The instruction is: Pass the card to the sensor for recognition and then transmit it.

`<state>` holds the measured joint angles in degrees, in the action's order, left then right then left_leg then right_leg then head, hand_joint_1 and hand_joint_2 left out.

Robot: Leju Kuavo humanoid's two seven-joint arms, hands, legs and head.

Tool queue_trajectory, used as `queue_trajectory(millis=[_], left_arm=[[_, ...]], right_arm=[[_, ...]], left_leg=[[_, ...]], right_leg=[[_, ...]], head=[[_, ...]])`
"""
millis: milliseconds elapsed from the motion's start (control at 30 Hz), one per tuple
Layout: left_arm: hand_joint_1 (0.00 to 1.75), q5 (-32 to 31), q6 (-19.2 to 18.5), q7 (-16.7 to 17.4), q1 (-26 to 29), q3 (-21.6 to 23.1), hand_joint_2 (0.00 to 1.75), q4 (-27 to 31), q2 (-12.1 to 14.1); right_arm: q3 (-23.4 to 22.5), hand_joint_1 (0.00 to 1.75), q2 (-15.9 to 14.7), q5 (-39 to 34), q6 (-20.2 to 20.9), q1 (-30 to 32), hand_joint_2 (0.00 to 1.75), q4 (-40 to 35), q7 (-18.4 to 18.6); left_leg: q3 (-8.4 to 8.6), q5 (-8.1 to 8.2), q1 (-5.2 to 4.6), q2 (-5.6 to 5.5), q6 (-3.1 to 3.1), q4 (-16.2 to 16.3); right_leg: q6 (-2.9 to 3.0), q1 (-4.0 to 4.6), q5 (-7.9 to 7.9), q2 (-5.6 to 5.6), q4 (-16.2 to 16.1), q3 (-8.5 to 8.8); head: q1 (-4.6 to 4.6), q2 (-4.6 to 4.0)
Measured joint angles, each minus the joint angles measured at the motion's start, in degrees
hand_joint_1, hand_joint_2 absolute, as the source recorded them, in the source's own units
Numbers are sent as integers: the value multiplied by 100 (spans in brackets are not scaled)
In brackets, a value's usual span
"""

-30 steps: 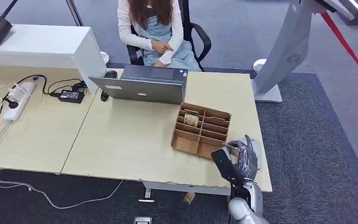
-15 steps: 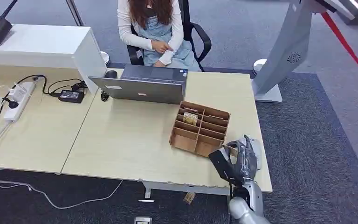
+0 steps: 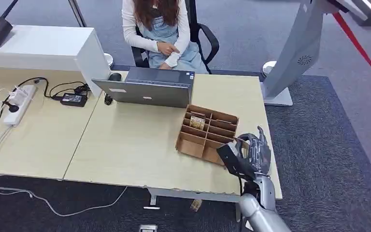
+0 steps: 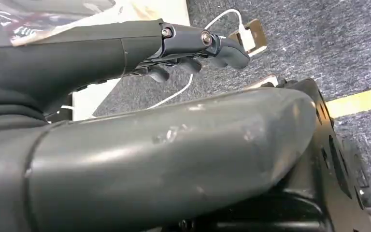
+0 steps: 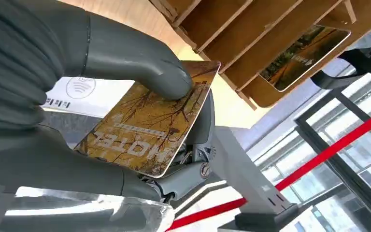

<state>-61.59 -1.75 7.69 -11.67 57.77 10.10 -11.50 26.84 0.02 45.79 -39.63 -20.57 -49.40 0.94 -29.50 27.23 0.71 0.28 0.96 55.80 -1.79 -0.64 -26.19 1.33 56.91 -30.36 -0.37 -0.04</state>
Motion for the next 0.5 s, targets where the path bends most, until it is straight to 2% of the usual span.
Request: queue_trajectory(millis=[133, 500], left_arm=[[0, 0, 0, 13, 0, 0, 0, 0, 0], [0, -4, -37, 46, -8, 48, 0, 0, -2]], right_arm=[[-4, 175, 4, 186, 0, -1, 175, 2, 33], [-4, 175, -37, 586, 0, -64, 175, 81, 457]], left_leg=[[0, 0, 0, 0, 0, 0], [0, 0, 0, 0, 0, 0]], right_leg=[[0, 0, 0, 0, 0, 0], [0, 0, 0, 0, 0, 0]], head=[[0, 0], [0, 0]])
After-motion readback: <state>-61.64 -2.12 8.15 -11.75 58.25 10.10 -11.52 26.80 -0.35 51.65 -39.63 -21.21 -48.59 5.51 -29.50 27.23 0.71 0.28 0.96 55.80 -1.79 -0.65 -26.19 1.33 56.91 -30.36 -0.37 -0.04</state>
